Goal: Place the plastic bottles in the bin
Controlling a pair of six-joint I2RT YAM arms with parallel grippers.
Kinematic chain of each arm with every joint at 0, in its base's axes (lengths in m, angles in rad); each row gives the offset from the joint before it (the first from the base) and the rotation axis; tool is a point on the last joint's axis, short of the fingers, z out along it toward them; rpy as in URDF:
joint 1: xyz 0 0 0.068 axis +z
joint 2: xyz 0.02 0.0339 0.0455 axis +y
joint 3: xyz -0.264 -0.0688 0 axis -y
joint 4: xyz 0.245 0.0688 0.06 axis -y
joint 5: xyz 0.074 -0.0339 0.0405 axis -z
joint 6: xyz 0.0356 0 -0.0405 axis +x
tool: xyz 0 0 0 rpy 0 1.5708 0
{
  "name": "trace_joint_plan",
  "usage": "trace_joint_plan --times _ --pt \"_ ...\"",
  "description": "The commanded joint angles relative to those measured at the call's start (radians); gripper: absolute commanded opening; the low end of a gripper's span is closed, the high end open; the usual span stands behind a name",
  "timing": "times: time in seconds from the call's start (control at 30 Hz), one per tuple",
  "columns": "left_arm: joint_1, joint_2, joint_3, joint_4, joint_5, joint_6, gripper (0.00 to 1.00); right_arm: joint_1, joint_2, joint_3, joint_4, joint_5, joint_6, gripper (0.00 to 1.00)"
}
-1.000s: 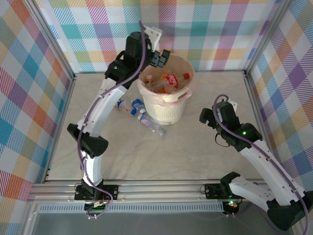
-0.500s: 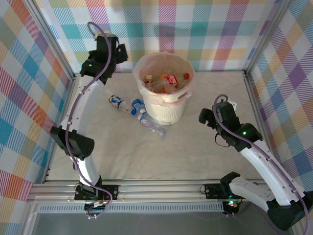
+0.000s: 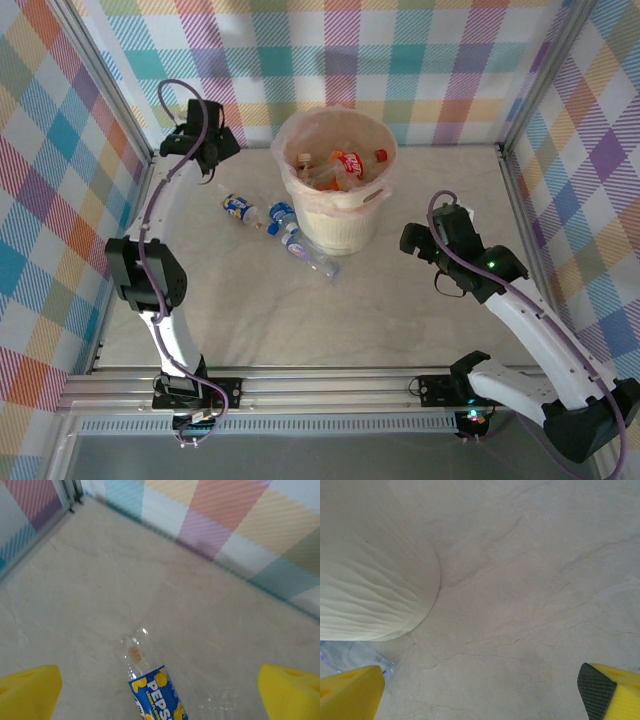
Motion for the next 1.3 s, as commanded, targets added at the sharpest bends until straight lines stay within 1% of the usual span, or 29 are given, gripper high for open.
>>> trace_joint_plan --times 0.0,0.23,0.5,0.73,1.27 --pt "0.002 0.044 -0.047 0.012 0.052 -0.064 1.0 -0.009 -0.002 0.038 0.011 -0.028 -0.021 1.0" --pt "0.003 0.135 -0.076 0.009 0.079 -0.132 1.0 -0.009 0.014 0.043 0.001 -0.045 -0.027 1.0" --pt "0.005 0.206 -0.093 0.003 0.079 -0.177 0.98 -0.01 0.032 0.043 0.007 -0.059 -0.027 1.0" --pt "0.013 0.238 -0.133 0.044 0.147 -0.202 0.96 -0.012 0.049 0.049 0.008 -0.067 -0.028 1.0" --pt "0.041 0.275 -0.215 0.103 0.23 -0.256 0.85 -0.018 0.057 0.048 0.004 -0.082 -0.026 1.0"
